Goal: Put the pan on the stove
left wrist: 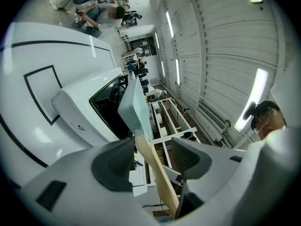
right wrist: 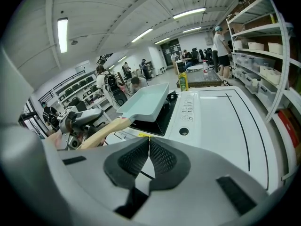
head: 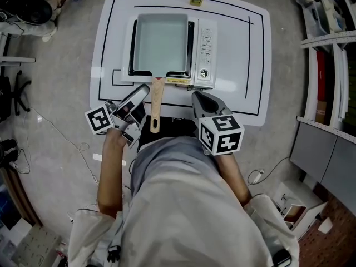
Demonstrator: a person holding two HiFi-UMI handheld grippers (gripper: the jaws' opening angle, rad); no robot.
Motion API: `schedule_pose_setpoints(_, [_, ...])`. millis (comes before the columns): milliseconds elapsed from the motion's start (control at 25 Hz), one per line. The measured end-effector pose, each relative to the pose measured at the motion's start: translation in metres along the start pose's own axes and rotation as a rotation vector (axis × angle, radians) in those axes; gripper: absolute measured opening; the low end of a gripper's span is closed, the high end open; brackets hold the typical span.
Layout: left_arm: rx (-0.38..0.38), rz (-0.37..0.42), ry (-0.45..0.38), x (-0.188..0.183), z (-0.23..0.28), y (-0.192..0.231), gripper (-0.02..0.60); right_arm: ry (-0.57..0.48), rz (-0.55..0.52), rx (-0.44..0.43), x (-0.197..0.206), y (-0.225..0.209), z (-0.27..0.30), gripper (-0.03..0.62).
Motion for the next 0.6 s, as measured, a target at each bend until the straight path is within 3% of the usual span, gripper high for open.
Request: schedule_pose_setpoints(600, [-0.046, 0.118, -0.059, 0.007, -0.025, -0.018, 0.182, -0.038, -0.059, -0.006, -0.001, 0.013, -0.012, 0.011])
Point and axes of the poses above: the fingertips, and each gripper's own axes: z forward along the fingers, y to its left, x out of its underside, the point moved 2 cm from there along -z, backward along the fingers, and after that the axes turned 5 degrees about -z, right-handed, at the moved point
